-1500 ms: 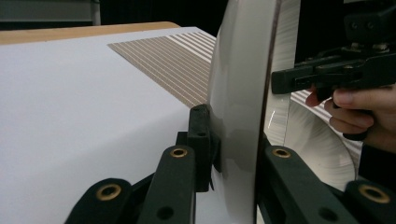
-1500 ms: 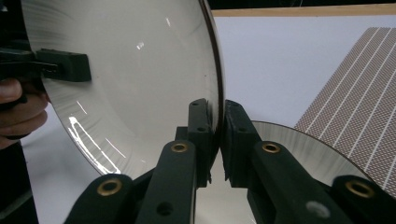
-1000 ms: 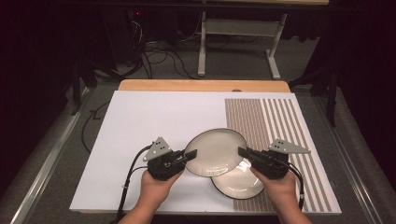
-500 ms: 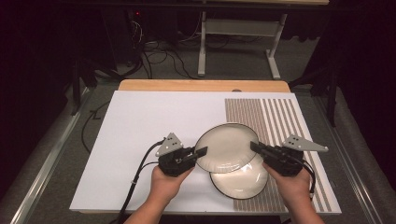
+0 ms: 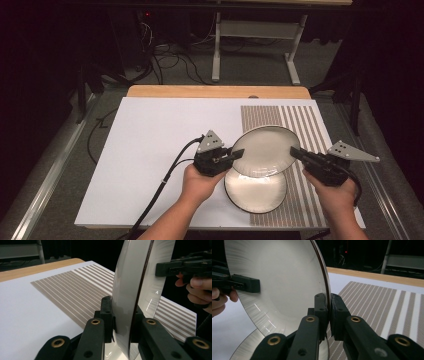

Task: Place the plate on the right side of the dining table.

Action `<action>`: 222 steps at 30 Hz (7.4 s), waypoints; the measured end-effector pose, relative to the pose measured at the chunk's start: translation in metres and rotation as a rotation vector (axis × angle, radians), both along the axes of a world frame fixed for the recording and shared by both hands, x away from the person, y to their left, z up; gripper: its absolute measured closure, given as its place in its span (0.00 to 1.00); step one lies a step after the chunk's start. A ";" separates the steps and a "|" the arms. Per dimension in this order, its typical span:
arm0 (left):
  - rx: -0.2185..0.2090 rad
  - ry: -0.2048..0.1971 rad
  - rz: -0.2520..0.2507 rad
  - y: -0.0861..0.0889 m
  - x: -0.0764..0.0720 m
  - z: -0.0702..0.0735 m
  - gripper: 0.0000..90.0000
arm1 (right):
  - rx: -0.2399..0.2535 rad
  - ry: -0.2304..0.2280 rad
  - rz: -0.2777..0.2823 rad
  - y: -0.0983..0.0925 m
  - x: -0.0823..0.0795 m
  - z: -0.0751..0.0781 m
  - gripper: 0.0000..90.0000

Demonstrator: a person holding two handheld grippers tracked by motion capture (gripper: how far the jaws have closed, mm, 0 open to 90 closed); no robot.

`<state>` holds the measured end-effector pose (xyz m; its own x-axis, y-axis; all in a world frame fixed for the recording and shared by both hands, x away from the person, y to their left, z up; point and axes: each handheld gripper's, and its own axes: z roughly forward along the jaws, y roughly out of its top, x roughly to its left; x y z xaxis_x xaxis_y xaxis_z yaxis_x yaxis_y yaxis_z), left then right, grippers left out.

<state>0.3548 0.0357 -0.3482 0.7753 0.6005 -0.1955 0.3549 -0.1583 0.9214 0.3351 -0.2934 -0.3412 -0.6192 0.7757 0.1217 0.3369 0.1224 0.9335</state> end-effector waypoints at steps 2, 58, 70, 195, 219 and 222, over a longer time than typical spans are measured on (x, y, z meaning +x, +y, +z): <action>0.006 -0.005 -0.003 -0.007 0.005 0.003 0.88 | 0.004 -0.003 -0.014 -0.006 0.001 0.001 0.97; 0.113 0.146 -0.050 -0.108 0.086 -0.051 0.78 | -0.082 0.085 -0.237 -0.079 0.025 -0.039 0.98; 0.148 0.145 -0.007 -0.110 0.084 -0.049 0.78 | -0.090 0.092 -0.250 -0.076 0.025 -0.042 0.98; -0.015 -0.098 0.277 0.159 -0.064 -0.038 0.00 | -0.051 0.417 -0.415 -0.076 0.087 -0.073 0.88; 0.039 -0.114 0.318 0.167 -0.060 -0.038 0.00 | -0.088 0.115 -0.266 -0.043 0.038 -0.040 0.29; 0.050 -0.116 0.318 0.167 -0.060 -0.038 0.00 | -0.086 0.088 -0.237 -0.034 0.029 -0.035 0.25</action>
<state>0.2950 0.2028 -0.3862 0.5634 0.8222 -0.0813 0.2871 -0.1025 0.9524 0.3639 -0.3275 -0.3762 -0.4088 0.9077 0.0943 0.4449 0.1080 0.8890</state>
